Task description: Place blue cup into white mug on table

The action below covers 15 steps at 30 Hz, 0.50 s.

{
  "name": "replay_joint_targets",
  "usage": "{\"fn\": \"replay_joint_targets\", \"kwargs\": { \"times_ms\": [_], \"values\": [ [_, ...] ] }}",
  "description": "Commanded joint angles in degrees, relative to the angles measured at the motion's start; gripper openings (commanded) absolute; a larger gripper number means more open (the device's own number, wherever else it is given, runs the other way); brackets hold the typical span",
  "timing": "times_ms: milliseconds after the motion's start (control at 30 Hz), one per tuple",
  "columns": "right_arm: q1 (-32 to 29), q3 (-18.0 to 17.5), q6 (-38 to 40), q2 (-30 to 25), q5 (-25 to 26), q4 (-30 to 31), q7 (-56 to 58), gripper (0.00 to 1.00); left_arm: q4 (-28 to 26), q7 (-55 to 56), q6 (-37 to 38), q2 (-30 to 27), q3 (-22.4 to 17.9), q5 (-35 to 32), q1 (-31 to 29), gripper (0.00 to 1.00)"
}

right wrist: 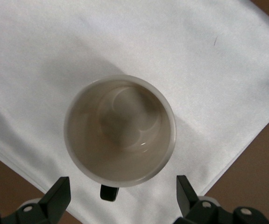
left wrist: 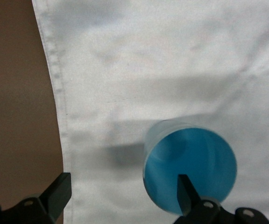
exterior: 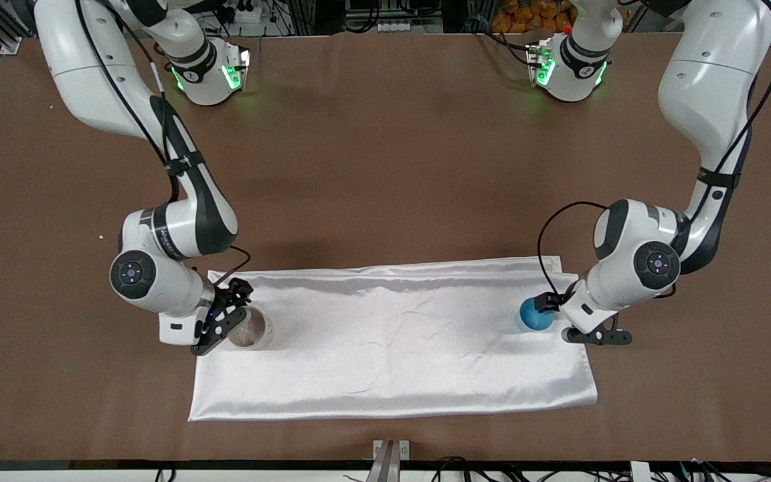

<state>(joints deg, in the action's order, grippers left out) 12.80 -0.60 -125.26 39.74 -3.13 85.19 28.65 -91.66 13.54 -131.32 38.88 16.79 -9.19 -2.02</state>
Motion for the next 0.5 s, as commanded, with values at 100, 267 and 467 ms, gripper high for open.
{"fn": "replay_joint_targets", "kwargs": {
  "times_ms": [100, 267, 467],
  "values": [
    [-0.40, 0.07, -0.07, 1.22, 0.40, -0.91, 0.79, 1.00, 2.89, 1.66, -0.78, 2.52, -1.58, -1.88, 2.55, 1.00],
    [-0.40, -0.01, -1.73, 2.27, 0.58, -0.82, 0.79, 1.00, 2.89, 1.66, -1.30, 2.95, -1.76, -2.23, 2.90, 0.84],
    [-0.40, 0.07, -5.33, 4.03, 0.67, -0.91, 0.79, 1.00, 2.80, 1.58, -2.18, 3.30, -1.76, -2.32, 2.90, 0.67]
  ]
}}
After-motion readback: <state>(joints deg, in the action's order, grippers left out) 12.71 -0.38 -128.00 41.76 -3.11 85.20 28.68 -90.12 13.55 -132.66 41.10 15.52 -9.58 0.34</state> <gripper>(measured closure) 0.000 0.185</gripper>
